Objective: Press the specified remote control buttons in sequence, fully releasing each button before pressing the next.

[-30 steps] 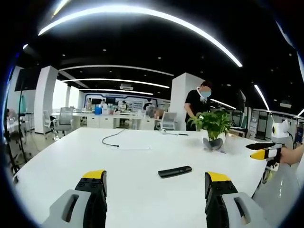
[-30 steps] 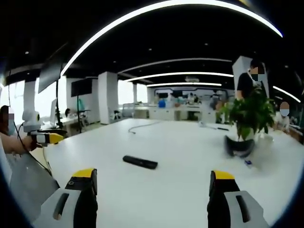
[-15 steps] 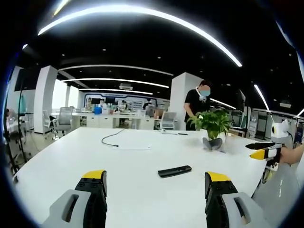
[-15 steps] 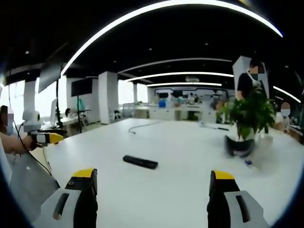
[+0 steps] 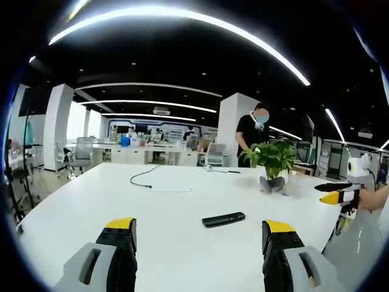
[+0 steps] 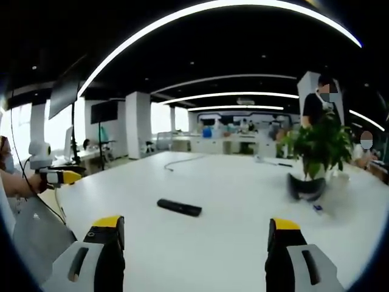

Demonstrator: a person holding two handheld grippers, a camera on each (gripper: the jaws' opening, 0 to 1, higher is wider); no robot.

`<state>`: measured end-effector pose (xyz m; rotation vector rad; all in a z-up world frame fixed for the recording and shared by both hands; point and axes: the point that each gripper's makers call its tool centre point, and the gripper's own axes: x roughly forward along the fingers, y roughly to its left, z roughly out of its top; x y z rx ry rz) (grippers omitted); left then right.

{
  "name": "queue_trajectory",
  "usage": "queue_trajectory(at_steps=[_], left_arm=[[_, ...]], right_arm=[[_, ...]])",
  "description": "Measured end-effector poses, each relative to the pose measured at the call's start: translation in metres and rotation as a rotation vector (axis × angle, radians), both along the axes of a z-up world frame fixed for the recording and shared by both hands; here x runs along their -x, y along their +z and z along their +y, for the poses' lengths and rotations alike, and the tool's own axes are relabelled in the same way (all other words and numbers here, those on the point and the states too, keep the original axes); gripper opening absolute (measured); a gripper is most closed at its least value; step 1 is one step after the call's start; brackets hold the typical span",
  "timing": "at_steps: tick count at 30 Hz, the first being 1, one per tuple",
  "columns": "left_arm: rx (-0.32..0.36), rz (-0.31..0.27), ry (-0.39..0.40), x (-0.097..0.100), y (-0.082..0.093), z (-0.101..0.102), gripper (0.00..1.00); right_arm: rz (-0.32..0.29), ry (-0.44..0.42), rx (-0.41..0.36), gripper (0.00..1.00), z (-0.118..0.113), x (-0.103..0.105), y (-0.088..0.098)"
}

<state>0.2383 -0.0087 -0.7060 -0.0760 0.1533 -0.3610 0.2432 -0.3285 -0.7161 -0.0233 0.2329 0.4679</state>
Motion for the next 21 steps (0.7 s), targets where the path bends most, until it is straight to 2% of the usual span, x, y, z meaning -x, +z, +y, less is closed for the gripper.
queue_trajectory(at_steps=[21], left_arm=[[0.001,0.0,0.0,0.0002,-0.0005,0.0014,0.88]], right_arm=[[0.001,-0.004,-0.003,0.97,0.0,-0.0001,-0.0004]])
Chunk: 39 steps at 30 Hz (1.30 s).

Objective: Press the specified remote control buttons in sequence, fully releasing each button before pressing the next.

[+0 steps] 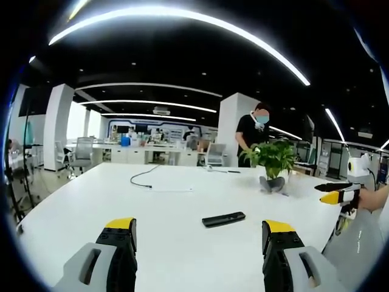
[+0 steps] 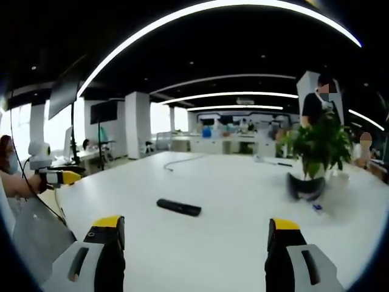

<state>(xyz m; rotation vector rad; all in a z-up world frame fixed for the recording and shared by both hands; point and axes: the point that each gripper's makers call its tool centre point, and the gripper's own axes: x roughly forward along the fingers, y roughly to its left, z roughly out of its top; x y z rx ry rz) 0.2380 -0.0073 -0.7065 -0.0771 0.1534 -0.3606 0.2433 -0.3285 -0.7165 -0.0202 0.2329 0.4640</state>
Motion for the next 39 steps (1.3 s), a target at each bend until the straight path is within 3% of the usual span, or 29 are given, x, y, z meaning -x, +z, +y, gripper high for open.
queue_trajectory(at_steps=[39], left_arm=[[0.002,0.0,-0.002,0.0005,0.0013,-0.0028,0.88]], right_arm=[[0.009,0.003,0.004,0.97,-0.0015,0.0003,-0.0023]])
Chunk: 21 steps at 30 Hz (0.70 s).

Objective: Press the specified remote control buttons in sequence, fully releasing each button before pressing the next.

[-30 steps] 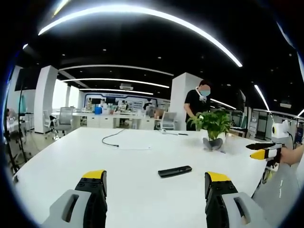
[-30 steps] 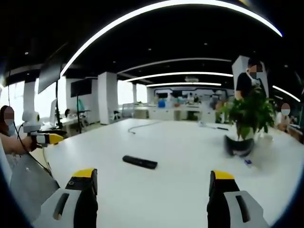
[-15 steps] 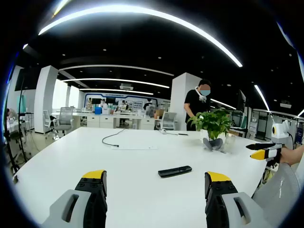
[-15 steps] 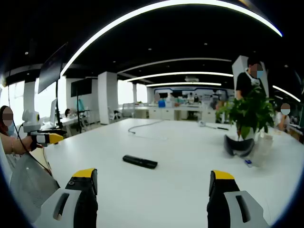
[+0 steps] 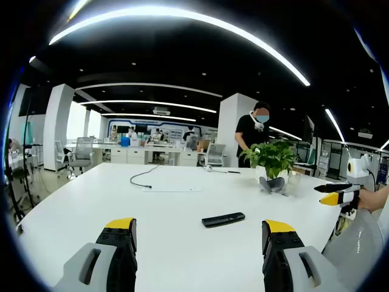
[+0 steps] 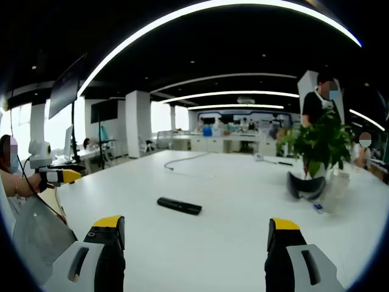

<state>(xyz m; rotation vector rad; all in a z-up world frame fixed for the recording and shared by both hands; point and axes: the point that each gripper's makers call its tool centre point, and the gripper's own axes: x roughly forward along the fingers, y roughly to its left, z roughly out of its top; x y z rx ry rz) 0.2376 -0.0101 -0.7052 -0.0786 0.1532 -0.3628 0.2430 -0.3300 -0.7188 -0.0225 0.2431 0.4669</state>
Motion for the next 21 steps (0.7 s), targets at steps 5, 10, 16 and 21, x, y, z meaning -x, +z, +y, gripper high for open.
queue_trajectory(at_steps=[5,10,16,21], left_arm=[[0.001,0.0,0.0,0.0,-0.0003,0.0006,0.88],[0.001,0.001,0.0,0.0,-0.0004,0.0006,0.88],[0.001,0.0,0.0,-0.0001,-0.0004,0.001,0.88],[-0.003,0.006,-0.004,0.0002,-0.0018,0.0002,0.88]], right_arm=[[0.0,0.001,0.002,0.97,0.0006,0.0002,0.0],[0.001,0.003,0.002,0.97,0.0011,0.0,-0.0004],[0.002,0.004,0.006,0.97,0.0015,0.0005,-0.0007],[0.0,0.0,0.0,0.97,0.0002,0.0006,-0.0004]])
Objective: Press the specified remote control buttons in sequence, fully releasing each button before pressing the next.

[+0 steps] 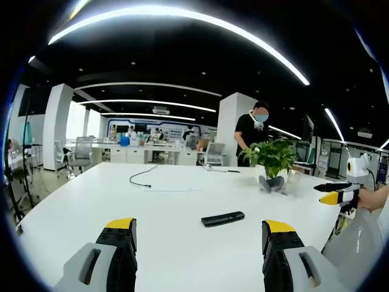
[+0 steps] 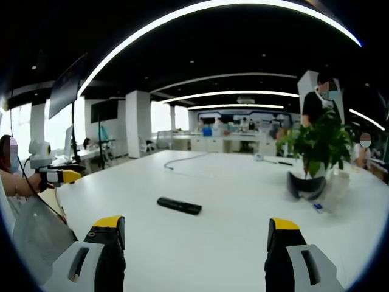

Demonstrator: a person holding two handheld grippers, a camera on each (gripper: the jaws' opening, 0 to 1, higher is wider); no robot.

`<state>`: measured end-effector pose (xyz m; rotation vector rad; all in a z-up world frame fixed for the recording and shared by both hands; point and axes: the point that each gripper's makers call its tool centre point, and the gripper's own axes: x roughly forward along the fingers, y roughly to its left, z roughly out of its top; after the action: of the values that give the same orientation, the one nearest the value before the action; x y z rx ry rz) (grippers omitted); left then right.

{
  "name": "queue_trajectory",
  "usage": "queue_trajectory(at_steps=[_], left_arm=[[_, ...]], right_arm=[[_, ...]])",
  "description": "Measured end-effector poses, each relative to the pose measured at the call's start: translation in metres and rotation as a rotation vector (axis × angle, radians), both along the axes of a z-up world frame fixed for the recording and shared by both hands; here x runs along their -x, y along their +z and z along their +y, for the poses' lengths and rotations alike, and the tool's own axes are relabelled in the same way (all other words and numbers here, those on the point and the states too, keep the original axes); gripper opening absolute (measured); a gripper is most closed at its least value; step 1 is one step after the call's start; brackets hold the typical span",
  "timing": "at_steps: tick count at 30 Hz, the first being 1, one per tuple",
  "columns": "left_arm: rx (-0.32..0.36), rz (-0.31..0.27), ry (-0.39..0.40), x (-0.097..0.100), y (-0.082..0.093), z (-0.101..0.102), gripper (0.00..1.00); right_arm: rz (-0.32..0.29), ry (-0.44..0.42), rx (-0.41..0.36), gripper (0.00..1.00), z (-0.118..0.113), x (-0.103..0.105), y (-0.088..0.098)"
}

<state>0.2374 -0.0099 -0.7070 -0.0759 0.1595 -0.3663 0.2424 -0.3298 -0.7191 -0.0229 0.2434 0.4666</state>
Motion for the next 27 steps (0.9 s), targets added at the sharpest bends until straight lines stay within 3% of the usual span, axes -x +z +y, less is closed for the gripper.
queue_trajectory(at_steps=[19,24,27], left_arm=[[-0.002,-0.002,0.018,-0.001,0.0,0.005,0.88],[-0.01,0.023,0.015,0.0,-0.006,0.004,0.88],[-0.007,-0.026,0.011,0.001,0.003,0.001,0.88]], right_arm=[[0.004,0.019,-0.002,0.97,0.004,0.001,0.0],[0.025,0.026,0.011,0.97,0.005,0.002,-0.006],[-0.029,0.032,-0.013,0.96,0.007,0.002,0.006]])
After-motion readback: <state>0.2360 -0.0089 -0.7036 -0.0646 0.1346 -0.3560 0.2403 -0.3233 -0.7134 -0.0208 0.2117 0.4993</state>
